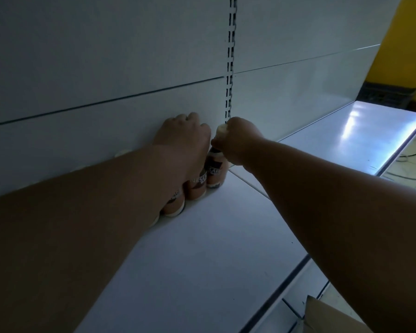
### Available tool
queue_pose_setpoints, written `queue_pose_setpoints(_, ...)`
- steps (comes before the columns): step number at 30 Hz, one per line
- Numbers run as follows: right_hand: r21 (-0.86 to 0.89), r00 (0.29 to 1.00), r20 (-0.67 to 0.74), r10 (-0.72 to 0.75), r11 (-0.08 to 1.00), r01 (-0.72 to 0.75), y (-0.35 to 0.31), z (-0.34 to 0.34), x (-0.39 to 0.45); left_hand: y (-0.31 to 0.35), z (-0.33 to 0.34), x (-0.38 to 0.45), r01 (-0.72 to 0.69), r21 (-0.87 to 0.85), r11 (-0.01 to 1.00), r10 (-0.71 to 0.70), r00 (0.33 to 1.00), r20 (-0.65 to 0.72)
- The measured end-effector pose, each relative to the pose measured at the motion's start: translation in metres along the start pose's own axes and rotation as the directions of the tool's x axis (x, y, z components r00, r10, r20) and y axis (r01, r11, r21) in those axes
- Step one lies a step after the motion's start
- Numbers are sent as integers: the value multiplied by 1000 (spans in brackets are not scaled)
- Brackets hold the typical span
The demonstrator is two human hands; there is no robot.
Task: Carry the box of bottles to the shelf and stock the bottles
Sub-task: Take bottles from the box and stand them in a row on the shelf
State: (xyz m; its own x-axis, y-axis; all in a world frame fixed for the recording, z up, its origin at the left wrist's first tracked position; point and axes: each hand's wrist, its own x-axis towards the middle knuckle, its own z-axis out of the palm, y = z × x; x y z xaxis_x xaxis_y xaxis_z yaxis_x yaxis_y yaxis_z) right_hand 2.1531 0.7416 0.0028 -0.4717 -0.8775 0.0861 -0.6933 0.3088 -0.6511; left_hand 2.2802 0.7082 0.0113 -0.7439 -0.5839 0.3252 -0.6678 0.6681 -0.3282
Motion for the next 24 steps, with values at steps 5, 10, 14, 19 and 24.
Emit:
queue_pose_setpoints(5,-9,999,-30,-44,999,43,-6,9,-3,-8,7,1,35,-19,999,-35,999,-21)
queue_pose_setpoints(10,-19,995,-71,-76,997,75,-2,-2,-31,-9,-1,-13,53,-148,988,-71,991,-116)
queue_pose_setpoints(14,-122,976,-59,-209,972,201,-17,-24,-63,-18,-18,-40,56,-223,973,-93,982,-162)
queue_pose_setpoints(19,-203,941,5,-339,921,333,-60,-50,-118,-37,-54,-102,101,-326,940,-149,981,-126)
queue_pose_setpoints(24,-230,925,49,-378,896,379,-107,-41,-176,-69,-77,-185,128,-334,934,-148,988,-34)
